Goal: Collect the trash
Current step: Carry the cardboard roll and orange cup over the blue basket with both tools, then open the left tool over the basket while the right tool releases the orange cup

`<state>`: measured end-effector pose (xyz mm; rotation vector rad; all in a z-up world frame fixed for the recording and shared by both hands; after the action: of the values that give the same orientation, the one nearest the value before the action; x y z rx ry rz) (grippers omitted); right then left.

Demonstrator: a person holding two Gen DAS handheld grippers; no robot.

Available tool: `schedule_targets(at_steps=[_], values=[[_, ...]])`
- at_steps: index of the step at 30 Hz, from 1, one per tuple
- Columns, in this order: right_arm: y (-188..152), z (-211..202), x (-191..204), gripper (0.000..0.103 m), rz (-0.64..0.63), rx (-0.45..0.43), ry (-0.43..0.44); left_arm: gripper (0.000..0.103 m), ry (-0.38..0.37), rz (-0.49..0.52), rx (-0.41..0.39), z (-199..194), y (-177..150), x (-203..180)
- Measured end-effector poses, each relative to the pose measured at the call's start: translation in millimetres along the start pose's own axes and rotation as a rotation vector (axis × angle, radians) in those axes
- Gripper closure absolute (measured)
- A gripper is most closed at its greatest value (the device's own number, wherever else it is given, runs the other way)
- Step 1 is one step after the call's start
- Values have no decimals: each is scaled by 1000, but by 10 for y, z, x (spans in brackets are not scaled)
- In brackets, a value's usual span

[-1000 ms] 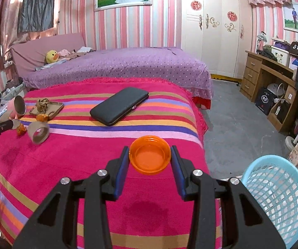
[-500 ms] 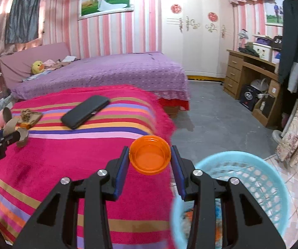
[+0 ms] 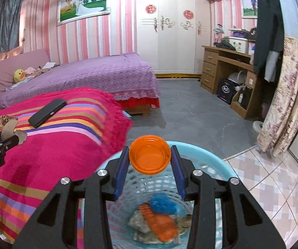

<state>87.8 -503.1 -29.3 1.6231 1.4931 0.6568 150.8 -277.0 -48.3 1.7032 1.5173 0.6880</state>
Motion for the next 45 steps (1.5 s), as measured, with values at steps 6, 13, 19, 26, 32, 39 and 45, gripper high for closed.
schedule_targets(at_steps=[6,13,19,26,32,39,45], values=[[-192,-39,-347,63,17,15,-33,50,-81,8,7,2,-53,-525],[-452,-77,-786,63,66,38,-84,50,-167,49,50,54,-253,-1193],[-516,-114,-952,63,98,28,-110,50,-195,102,84,140,-465,-1672],[-568,-134,-1023,63,118,25,-109,40,-247,92,139,227,-476,-1907],[-571,-113,-996,63,113,25,-100,18,-217,59,127,250,-376,-1742],[-505,-25,-860,63,101,34,-88,12,-151,63,65,193,-259,-1422],[-376,4,-671,27,79,25,-104,11,-124,31,64,187,-196,-1117]])
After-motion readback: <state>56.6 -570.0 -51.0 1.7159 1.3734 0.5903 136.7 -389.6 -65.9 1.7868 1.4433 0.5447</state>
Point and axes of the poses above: each gripper's, at about its wrist camera, not at the fingertips, and z roughly the way its jaws point, x to its left, y to its top, the point moved 3 cm from there along z, roughly the way its jaws point, and after that the axes turned 12 degrees about -z, right-handed, at the moved point
